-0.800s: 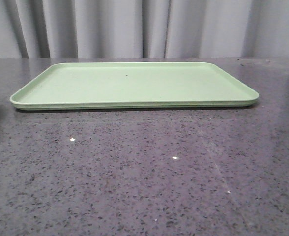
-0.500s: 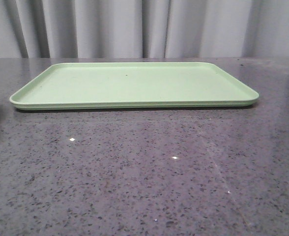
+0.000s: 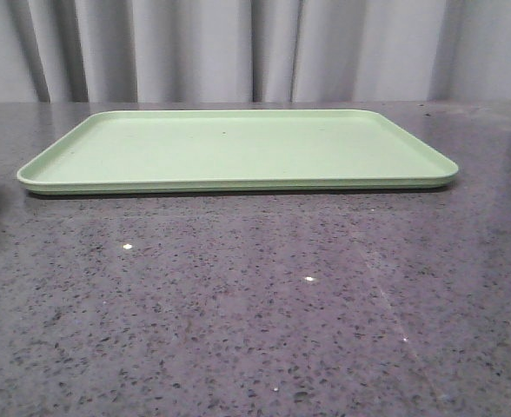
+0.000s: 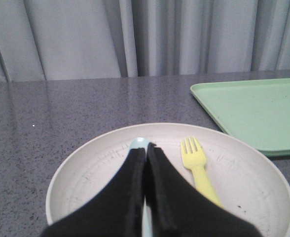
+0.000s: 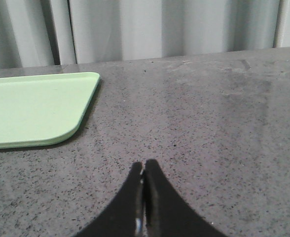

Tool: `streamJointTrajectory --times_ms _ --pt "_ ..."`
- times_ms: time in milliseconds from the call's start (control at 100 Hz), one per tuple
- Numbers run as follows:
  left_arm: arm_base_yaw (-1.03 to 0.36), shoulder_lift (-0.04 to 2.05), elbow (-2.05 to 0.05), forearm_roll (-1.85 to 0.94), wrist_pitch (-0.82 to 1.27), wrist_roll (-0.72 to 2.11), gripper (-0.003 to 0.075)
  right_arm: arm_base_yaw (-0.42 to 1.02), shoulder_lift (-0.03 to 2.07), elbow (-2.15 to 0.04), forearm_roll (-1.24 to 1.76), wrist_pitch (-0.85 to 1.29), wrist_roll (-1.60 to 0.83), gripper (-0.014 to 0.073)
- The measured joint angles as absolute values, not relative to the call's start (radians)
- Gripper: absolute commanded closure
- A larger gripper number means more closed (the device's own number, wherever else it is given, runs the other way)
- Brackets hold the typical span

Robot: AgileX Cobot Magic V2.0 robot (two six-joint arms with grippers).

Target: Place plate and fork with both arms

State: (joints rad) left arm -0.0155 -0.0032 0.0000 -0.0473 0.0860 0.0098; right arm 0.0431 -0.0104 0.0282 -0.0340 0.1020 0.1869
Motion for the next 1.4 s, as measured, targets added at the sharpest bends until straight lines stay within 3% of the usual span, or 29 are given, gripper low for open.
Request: streamJointTrajectory --times_ms 220,470,740,1060,1200,1330,1400 --pt "-0.015 -0.003 -0.029 -0.047 0.106 0.010 0.0741 0.043 -0.010 0.017 -0.034 0.118 0.187 0.0662" --pt "-0.015 0.037 -0.237 -0.046 0.232 0.010 0.0741 0.043 0.038 -0.152 -0.034 0.252 0.187 0.0660" --pt "-0.015 0.286 -0.468 -0.040 0.405 0.010 0.0741 0.043 0.256 -0.423 -0.032 0.432 0.187 0.0660" --pt "-0.015 0.548 -0.616 -0.039 0.442 0.010 0.0735 0.043 0.515 -0.636 -0.032 0.583 0.187 0.0648" --pt "-0.015 0.603 -0.638 -0.039 0.443 0.010 0.0623 0.043 0.565 -0.650 -0.030 0.597 0.187 0.0484" --pt "-0.015 0.614 -0.638 -0.039 0.443 0.010 0.0384 0.043 0.570 -0.650 -0.030 0.601 0.187 0.0239" --pt "-0.015 0.614 -0.638 -0.039 0.443 0.010 0.0255 0.043 0.570 -0.650 -0.030 0.601 0.187 0.0157"
